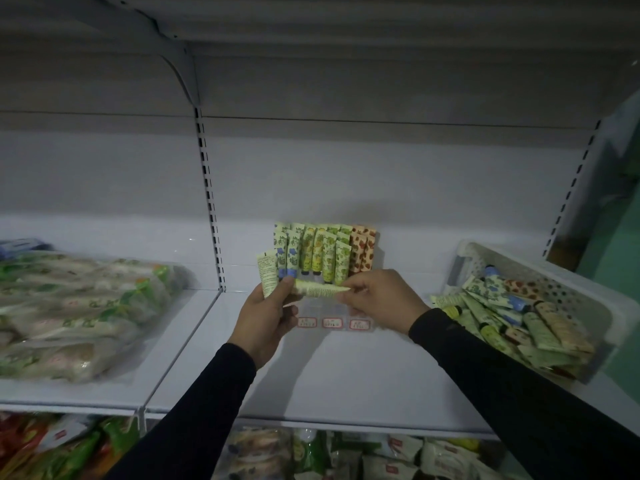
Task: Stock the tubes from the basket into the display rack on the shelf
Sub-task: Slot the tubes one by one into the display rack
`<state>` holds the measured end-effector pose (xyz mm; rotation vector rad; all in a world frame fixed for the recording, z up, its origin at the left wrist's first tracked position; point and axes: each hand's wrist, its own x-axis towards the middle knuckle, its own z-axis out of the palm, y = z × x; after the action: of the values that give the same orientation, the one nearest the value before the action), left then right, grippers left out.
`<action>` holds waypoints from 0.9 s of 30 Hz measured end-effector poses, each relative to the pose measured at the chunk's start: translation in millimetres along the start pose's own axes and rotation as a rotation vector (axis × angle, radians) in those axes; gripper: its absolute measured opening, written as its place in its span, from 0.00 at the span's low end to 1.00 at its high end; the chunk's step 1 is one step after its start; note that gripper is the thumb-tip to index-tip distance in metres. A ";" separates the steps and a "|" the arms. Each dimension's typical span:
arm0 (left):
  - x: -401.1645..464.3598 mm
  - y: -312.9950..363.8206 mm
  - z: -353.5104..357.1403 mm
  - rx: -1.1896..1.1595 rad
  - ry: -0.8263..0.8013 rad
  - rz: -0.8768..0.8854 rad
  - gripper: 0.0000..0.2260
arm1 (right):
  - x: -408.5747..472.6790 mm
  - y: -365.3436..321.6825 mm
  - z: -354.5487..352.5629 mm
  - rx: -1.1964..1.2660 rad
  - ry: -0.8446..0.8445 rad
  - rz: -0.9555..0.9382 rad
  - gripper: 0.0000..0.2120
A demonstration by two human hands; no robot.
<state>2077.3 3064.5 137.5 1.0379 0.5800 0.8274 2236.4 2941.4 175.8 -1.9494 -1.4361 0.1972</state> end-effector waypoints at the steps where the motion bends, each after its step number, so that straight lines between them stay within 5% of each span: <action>1: -1.1 0.5 -0.5 -0.011 0.003 -0.028 0.08 | 1.1 1.4 0.3 -0.047 0.036 -0.050 0.10; 6: -4.5 -0.6 -5.6 0.022 -0.025 -0.093 0.05 | 6.3 3.1 0.7 -0.007 0.115 -0.158 0.13; 12: -5.5 -2.9 -4.2 -0.146 -0.065 -0.090 0.06 | 11.8 4.8 1.4 0.409 0.157 0.076 0.20; 16: -2.9 -6.0 -3.9 -0.127 -0.071 -0.063 0.06 | 12.7 3.4 5.4 0.669 0.128 0.186 0.11; 21: 4.1 -9.3 -19.5 0.110 -0.049 0.035 0.03 | 22.2 -3.2 2.6 0.618 0.203 0.152 0.09; 27: 21.2 -17.5 -66.4 0.383 0.190 0.164 0.08 | 48.7 -19.4 -8.0 0.141 0.363 0.022 0.11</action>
<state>2044.8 3111.1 93.6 1.3777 0.8457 0.9893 2243.4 2983.8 206.8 -1.7774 -1.1330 -0.0446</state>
